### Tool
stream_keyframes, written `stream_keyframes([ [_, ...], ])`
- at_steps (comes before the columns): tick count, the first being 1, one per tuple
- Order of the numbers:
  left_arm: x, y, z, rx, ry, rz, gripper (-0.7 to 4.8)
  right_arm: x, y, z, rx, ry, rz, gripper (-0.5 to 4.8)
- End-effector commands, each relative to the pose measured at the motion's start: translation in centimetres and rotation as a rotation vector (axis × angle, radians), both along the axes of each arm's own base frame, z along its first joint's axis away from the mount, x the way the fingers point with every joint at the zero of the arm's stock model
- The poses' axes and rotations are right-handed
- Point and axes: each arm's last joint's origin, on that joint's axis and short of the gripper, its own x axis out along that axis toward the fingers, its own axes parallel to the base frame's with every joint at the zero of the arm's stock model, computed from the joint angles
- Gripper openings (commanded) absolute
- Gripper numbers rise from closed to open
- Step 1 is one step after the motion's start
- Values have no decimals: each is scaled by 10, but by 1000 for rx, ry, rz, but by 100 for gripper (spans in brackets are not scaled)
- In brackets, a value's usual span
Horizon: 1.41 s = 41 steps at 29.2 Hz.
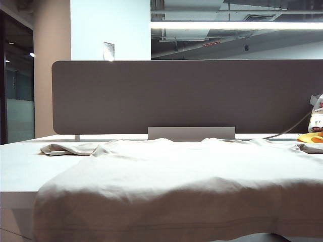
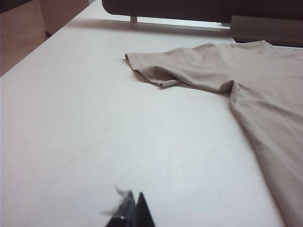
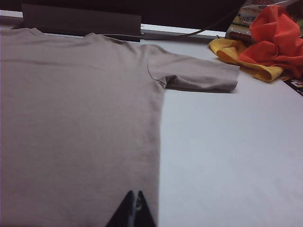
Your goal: Fold the bottom side of the T-shirt horizontally towards the center, about one-third of the way, then fold the sleeve back towards the center, creating a straight line along the edge of the T-shirt, and finally fold the bottom of the T-shirt up towards the top, creating a neat rectangle.
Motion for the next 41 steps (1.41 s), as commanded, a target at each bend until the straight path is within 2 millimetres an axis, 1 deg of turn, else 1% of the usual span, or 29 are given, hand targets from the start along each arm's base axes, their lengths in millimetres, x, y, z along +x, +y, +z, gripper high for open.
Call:
stream_keyframes([
  [1,0,0,-1,-24,3,-9,-5,0,0,1,0,-18,-3,-5],
  [6,0,-2,-1,-108,5,-38,-5,0,0,1,0,-21,-2,-5],
  [13,0,-2,-1,-111,1,-38,-5,1,0,4,8,-53,-3,-5],
  [19,0,-3,-1,-219,9,-81,-4,1,0,9,16,-105,-3,-5],
  [21,0,-4,-1,-272,15,-77,14,1,0,11,18,-125,-3,-5],
  [23,0,-4,-2,-305,21,-74,77,1,0,13,19,-140,-3,-4],
  [24,0,-4,-2,-310,24,-74,96,1,0,13,20,-141,-5,-5],
  [26,0,-4,-2,-312,24,-76,99,1,-1,12,18,-132,-21,-5],
  [28,0,-4,-2,-315,25,-80,99,1,-1,10,19,-111,-50,-5],
  [32,0,-5,-2,-340,38,-111,98,1,-1,10,53,-104,-51,-6],
  [34,0,-7,-2,-345,47,-134,96,0,-1,11,59,-107,-53,-5],
  [36,0,-8,-2,-346,60,-151,79,0,-2,15,62,-117,-53,-5],
  [37,0,-9,-2,-347,62,-157,78,-1,-2,17,63,-124,-53,-5],
  [38,0,-9,-2,-348,62,-165,69,-1,-2,20,64,-132,-55,-5],
  [41,-1,-12,2,-346,57,-197,-8,-3,-3,29,65,-151,-79,-6],
])
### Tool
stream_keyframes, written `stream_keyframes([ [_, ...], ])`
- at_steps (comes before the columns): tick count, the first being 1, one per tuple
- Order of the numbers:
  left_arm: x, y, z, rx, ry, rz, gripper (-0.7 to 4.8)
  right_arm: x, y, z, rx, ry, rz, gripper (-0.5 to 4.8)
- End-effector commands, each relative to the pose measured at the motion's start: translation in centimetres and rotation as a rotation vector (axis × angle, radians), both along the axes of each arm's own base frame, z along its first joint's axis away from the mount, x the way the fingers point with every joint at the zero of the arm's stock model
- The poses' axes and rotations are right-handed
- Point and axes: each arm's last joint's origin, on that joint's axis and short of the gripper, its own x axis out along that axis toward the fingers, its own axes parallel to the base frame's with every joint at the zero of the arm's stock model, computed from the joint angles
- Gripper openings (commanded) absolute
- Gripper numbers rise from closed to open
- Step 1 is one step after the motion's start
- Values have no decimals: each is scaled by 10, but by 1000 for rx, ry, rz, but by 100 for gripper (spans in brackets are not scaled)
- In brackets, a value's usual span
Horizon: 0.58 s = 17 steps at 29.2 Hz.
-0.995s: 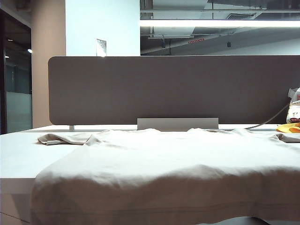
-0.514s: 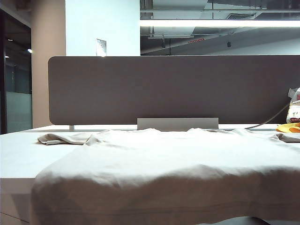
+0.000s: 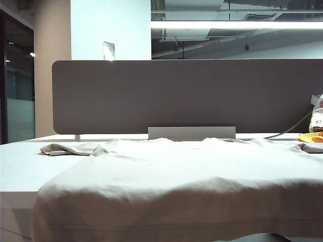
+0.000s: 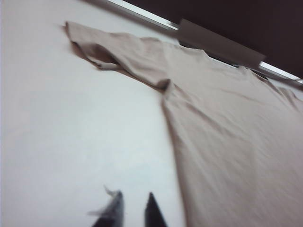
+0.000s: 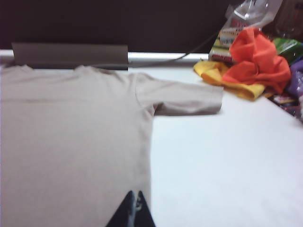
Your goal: Fold the bottom side of the T-shirt horizontally towards the center, about one-third of the way, then fold the sleeve back towards the center, creating a straight line along the edge of the T-shirt, and finally fold the bottom of the T-shirt up towards the top, creating a neat rectangle.
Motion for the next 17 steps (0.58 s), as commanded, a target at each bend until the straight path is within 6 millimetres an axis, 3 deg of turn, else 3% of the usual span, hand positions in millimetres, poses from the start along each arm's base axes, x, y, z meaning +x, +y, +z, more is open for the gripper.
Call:
stream_keyframes([
  [1,-1,-4,4,-5,-2,-47,-6,-2,-1,15,9,-45,-24,-6],
  [9,-2,-7,16,-8,6,-76,-6,4,0,40,5,-11,-23,-6],
  [17,8,-8,34,-7,108,-113,-6,25,2,62,6,148,-21,-5],
])
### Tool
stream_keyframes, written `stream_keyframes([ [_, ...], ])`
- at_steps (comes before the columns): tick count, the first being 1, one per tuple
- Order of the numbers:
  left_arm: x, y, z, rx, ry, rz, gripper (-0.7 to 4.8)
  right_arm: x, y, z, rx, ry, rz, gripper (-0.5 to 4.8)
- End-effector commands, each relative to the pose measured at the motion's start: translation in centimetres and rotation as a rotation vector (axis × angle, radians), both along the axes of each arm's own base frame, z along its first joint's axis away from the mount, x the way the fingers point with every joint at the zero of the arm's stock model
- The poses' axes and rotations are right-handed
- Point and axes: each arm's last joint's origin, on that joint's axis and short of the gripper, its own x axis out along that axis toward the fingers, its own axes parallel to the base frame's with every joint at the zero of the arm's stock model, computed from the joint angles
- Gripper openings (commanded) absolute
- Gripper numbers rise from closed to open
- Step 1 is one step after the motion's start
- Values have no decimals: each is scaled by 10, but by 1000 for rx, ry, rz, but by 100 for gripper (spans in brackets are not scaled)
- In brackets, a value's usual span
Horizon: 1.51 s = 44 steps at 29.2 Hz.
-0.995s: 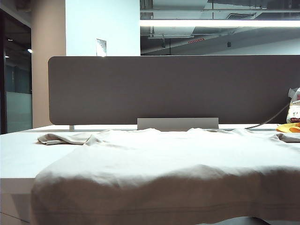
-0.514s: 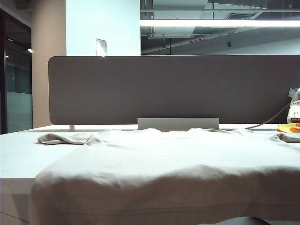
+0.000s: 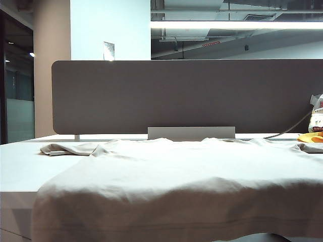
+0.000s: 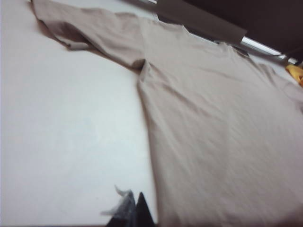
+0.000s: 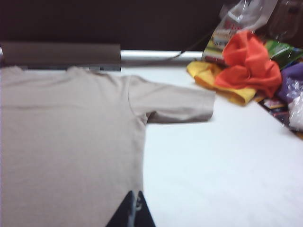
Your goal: Fold the bottom side of the T-shirt horizontally towards the center, about one-third of the way, then fold the sleeve back towards the center, creating a straight line along the edge of the T-shirt, and finally fold the bottom of the T-shirt up towards the top, creating a neat rectangle.
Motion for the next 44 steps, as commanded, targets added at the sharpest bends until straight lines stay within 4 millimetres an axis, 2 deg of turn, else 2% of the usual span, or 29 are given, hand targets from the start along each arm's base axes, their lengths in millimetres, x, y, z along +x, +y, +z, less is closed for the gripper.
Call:
stream_keyframes([
  [1,7,-1,11,4,36,-26,-6,8,1,8,31,60,-3,-5],
  [6,24,-5,18,-7,158,-87,-6,21,2,11,188,165,-45,-5],
  [17,60,-10,7,20,374,-195,-6,44,-3,13,212,402,-37,-4],
  [20,65,-11,6,26,396,-215,-6,50,-11,8,262,484,-14,28],
  [24,67,-12,4,13,411,-236,-4,54,-24,-4,358,574,0,121],
  [28,66,-13,3,-13,421,-277,1,52,-38,-13,445,644,-16,127],
  [32,65,-15,0,-22,453,-293,89,52,-44,-18,469,677,-46,128],
  [37,68,-23,-7,-28,510,-328,94,57,-44,-23,474,708,-45,250],
  [41,71,-34,-14,-27,547,-375,105,60,-45,-31,488,759,-53,267],
  [44,74,-42,-20,-11,571,-381,151,63,-46,-37,500,801,-57,267],
])
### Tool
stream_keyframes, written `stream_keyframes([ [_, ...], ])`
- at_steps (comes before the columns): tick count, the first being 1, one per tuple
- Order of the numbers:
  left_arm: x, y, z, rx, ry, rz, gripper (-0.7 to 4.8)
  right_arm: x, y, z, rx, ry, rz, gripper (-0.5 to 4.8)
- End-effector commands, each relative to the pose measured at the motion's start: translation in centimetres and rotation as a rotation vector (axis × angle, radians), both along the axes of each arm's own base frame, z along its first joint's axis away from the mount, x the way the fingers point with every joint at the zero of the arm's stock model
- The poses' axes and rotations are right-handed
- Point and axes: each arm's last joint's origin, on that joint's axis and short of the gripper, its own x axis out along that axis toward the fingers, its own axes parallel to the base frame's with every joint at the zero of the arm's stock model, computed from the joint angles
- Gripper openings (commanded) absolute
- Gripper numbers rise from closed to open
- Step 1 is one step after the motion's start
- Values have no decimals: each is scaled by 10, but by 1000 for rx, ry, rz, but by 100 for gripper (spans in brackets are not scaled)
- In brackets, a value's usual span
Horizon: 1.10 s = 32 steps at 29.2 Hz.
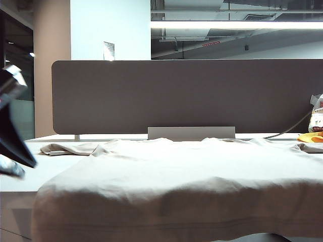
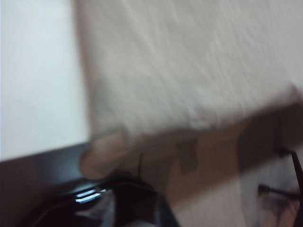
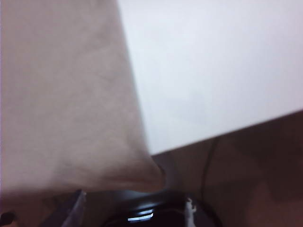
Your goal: Fold the bottom side of the T-shirt horizontally towards the center, about one-third of the way, then fold the sleeve back towards the center, creating a straight line along the edge of the T-shirt, and finally fold the bottom of the T-shirt up towards the top, creating a neat rectangle.
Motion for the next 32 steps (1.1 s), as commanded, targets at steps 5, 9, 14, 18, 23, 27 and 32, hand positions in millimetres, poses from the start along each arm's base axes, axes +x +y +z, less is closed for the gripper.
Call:
stream_keyframes([
  [5,7,-8,-9,23,17,5,162,7,-2,-14,32,82,5,267],
  [9,8,-8,-12,32,34,8,221,11,-2,-24,56,141,13,298],
  [14,9,-7,-13,60,30,31,281,16,-3,-35,84,193,20,401],
  [18,9,-7,-13,72,23,39,281,21,-4,-41,109,192,33,401],
  [23,11,-7,-14,78,18,45,304,26,-5,-43,116,164,42,400],
  [27,14,-8,-20,69,42,47,351,28,-5,-44,114,154,42,400],
  [32,21,-11,-31,48,68,35,351,32,-5,-51,151,168,56,400],
])
